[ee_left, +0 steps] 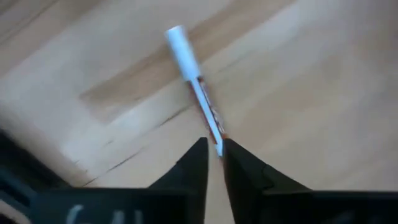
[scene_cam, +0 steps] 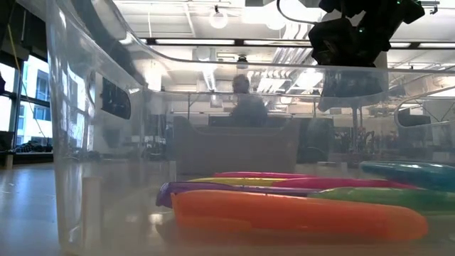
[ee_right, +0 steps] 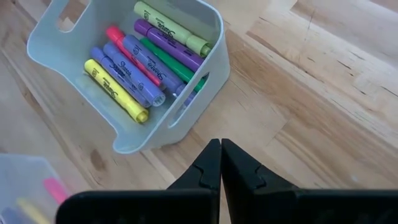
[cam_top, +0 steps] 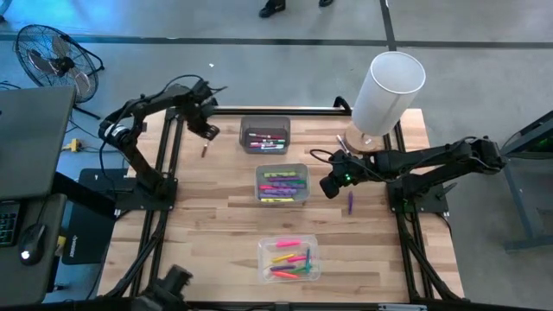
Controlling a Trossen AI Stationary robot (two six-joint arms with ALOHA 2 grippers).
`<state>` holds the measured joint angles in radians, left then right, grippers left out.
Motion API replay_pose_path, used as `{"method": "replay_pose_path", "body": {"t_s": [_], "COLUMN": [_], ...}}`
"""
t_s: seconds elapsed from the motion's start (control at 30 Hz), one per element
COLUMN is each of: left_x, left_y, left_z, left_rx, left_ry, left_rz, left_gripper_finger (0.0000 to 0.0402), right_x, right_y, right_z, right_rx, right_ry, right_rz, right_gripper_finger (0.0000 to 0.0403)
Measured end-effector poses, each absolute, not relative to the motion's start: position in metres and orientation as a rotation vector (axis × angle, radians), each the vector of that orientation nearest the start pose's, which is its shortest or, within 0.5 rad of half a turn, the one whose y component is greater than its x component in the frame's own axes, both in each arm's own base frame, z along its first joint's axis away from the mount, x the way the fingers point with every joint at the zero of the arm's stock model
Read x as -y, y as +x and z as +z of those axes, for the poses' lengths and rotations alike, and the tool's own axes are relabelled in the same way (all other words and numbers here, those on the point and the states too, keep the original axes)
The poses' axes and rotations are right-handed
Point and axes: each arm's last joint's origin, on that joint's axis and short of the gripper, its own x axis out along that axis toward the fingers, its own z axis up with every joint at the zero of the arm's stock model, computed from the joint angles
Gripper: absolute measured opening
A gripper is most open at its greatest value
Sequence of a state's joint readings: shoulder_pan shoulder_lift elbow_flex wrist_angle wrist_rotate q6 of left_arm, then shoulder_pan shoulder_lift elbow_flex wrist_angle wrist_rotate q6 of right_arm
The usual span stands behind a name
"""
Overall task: Pick & Place Markers
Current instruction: Put the brown marker pen into the black bin
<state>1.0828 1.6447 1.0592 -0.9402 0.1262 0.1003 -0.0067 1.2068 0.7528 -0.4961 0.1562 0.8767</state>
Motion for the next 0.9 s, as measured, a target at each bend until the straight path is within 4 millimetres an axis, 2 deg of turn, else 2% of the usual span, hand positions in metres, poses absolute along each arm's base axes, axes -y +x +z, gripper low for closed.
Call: {"method": "replay_pose_path", "body": {"t_s": [0.13,0.23,0.33,0.43,0.57,0.77,0.9], "left_x": [-0.254,-0.255,-0.254,-0.253,-0.252,-0.255,-0.26], "left_y": [0.116,0.115,0.117,0.122,0.127,0.127,0.129], "left_z": [0.174,0.173,0.173,0.172,0.172,0.173,0.172], "left_rx": [-1.244,-1.178,-1.182,-1.217,-1.251,-1.208,-1.119], "left_ry": [-0.897,-0.948,-0.953,-0.941,-0.921,-0.936,-0.98], "left_rz": [0.737,0.689,0.695,0.794,1.015,1.149,1.258], "left_gripper_finger": [0.0092,0.0126,0.0145,0.0148,0.0149,0.0149,0.0149], "right_x": [0.006,0.006,0.006,0.006,0.006,0.006,0.006], "right_y": [0.229,0.229,0.229,0.229,0.229,0.23,0.231], "right_z": [0.218,0.218,0.218,0.218,0.218,0.219,0.22], "right_rx": [-0.819,-0.818,-0.819,-0.818,-0.816,-0.807,-0.798], "right_ry": [0.724,0.724,0.724,0.724,0.725,0.734,0.73], "right_rz": [-0.545,-0.545,-0.545,-0.545,-0.543,-0.528,-0.52], "right_gripper_finger": [0.0002,0.0001,0.0001,0.0002,0.0001,0.0001,0.0002]}}
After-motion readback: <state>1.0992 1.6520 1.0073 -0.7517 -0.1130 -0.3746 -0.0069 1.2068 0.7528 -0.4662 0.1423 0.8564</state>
